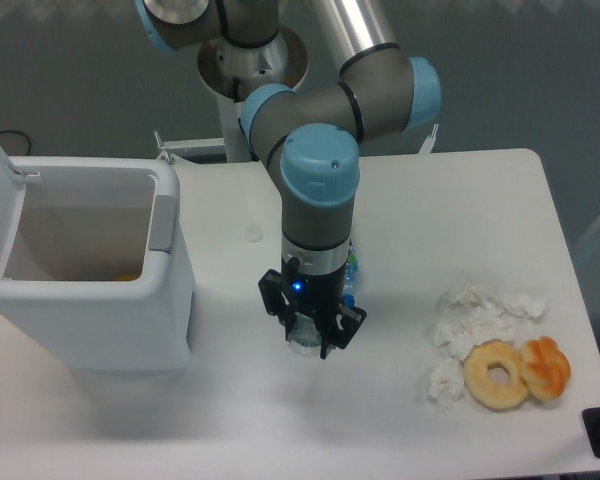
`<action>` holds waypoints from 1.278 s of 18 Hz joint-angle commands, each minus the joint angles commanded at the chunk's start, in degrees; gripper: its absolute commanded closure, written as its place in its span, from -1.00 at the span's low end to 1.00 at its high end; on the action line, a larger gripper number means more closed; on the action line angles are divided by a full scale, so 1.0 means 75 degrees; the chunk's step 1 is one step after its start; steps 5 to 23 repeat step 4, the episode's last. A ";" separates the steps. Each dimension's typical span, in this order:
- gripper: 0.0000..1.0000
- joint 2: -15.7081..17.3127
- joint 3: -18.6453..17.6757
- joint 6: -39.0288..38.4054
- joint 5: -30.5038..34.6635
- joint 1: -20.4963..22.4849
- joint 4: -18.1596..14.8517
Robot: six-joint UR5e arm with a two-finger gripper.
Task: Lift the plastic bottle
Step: 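Lift the held green-label bottle up and move it toward the blue-label bottle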
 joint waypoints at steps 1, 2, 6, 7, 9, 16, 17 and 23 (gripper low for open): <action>-0.13 0.0000 -0.0011 0.0058 0.0082 0.0000 -0.0011; -0.13 0.0012 -0.0023 0.0082 0.0083 0.0000 -0.0012; -0.13 0.0012 -0.0058 0.0083 0.0094 0.0000 0.0000; -0.13 0.0012 -0.0058 0.0083 0.0094 0.0000 0.0000; -0.13 0.0012 -0.0058 0.0083 0.0094 0.0000 0.0000; -0.13 0.0012 -0.0058 0.0083 0.0094 0.0000 0.0000; -0.13 0.0012 -0.0058 0.0083 0.0094 0.0000 0.0000; -0.13 0.0012 -0.0058 0.0083 0.0094 0.0000 0.0000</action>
